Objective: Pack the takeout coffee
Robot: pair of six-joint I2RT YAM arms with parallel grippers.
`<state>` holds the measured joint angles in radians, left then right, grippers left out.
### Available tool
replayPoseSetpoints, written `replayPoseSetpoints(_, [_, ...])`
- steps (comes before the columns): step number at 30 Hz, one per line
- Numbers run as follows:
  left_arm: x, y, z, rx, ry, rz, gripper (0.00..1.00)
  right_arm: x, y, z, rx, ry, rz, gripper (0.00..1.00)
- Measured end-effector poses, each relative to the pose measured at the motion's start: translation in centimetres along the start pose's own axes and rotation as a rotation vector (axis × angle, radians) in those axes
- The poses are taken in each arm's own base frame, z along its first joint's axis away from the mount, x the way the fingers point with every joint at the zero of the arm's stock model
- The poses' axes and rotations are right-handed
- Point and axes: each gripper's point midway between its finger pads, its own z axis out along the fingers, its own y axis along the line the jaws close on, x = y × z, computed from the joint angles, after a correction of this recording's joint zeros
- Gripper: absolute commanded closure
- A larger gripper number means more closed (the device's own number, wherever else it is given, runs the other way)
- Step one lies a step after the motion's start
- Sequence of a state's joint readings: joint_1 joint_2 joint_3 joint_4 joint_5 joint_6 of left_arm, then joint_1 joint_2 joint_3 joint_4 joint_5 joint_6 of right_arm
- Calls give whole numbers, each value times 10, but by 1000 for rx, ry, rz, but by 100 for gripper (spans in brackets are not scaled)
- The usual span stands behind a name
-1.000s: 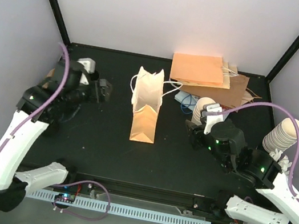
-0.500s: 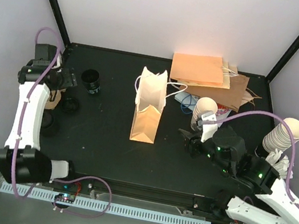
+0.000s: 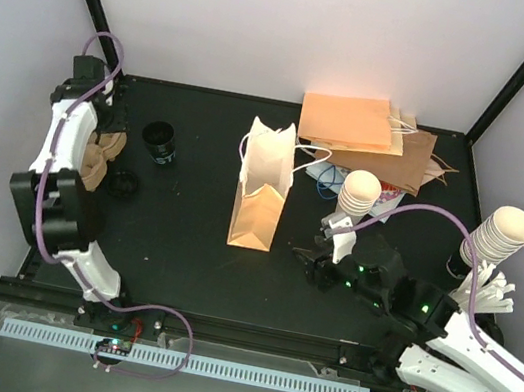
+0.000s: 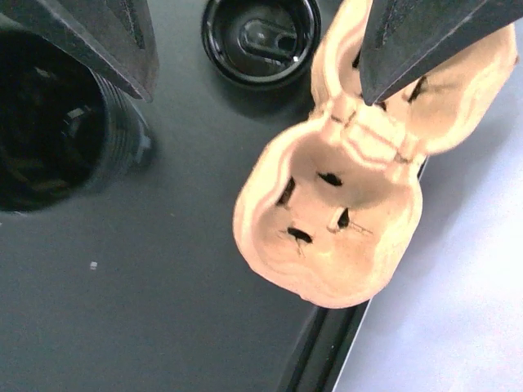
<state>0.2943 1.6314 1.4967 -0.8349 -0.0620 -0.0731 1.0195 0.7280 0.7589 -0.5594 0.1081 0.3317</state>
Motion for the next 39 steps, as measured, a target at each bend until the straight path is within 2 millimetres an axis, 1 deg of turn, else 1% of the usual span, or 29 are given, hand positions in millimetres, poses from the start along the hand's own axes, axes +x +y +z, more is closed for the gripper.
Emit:
replayPoseSetpoints(3, [-5, 2, 33, -29, 48, 23, 29, -7, 3, -7, -22, -38, 3, 36])
replayPoseSetpoints(5, [-1, 4, 50, -45, 75, 29, 28, -10, 4, -11, -29, -53, 0, 36])
replayPoseSetpoints(6, [2, 5, 57, -51, 92, 33, 29, -11, 4, -12, -32, -58, -2, 36])
replayPoseSetpoints(8, [10, 7, 72, -61, 132, 43, 36, -12, 5, -14, -34, -64, -6, 36])
replayPoseSetpoints(9, [12, 7, 78, -65, 146, 48, 38, -12, 4, -14, -34, -65, -8, 36])
replayPoseSetpoints(11, [11, 10, 91, -81, 163, 61, 41, -12, 4, -15, -34, -66, -11, 36])
replayPoseSetpoints(13, [10, 12, 98, -97, 171, 75, 43, -12, 4, -15, -33, -65, -13, 36])
replayPoseSetpoints(16, [9, 17, 104, -123, 178, 93, 49, -12, 4, -16, -31, -62, -18, 36])
replayPoseSetpoints(18, [6, 18, 104, -130, 174, 99, 50, -13, 4, -17, -31, -63, -24, 36])
replayPoseSetpoints(22, [-3, 18, 104, -133, 162, 105, 50, -16, 4, -19, -29, -67, -32, 36])
replayPoseSetpoints(24, [-5, 17, 108, -127, 164, 107, 49, -18, 5, -19, -27, -70, -34, 36])
replayPoseSetpoints(27, [-2, 14, 115, -115, 181, 114, 47, -19, 5, -19, -26, -70, -38, 36])
replayPoseSetpoints(29, [3, 12, 120, -102, 200, 119, 47, -18, 5, -18, -25, -67, -39, 36])
replayPoseSetpoints(30, [6, 11, 122, -95, 209, 120, 49, -18, 5, -18, -25, -65, -39, 36])
replayPoseSetpoints(34, [12, 8, 126, -79, 234, 124, 64, -17, 4, -17, -24, -61, -40, 36])
replayPoseSetpoints(37, [13, 9, 126, -80, 241, 128, 71, -16, 4, -17, -23, -59, -44, 36])
replayPoseSetpoints(39, [11, 9, 126, -80, 238, 128, 72, -16, 4, -17, -22, -58, -48, 36])
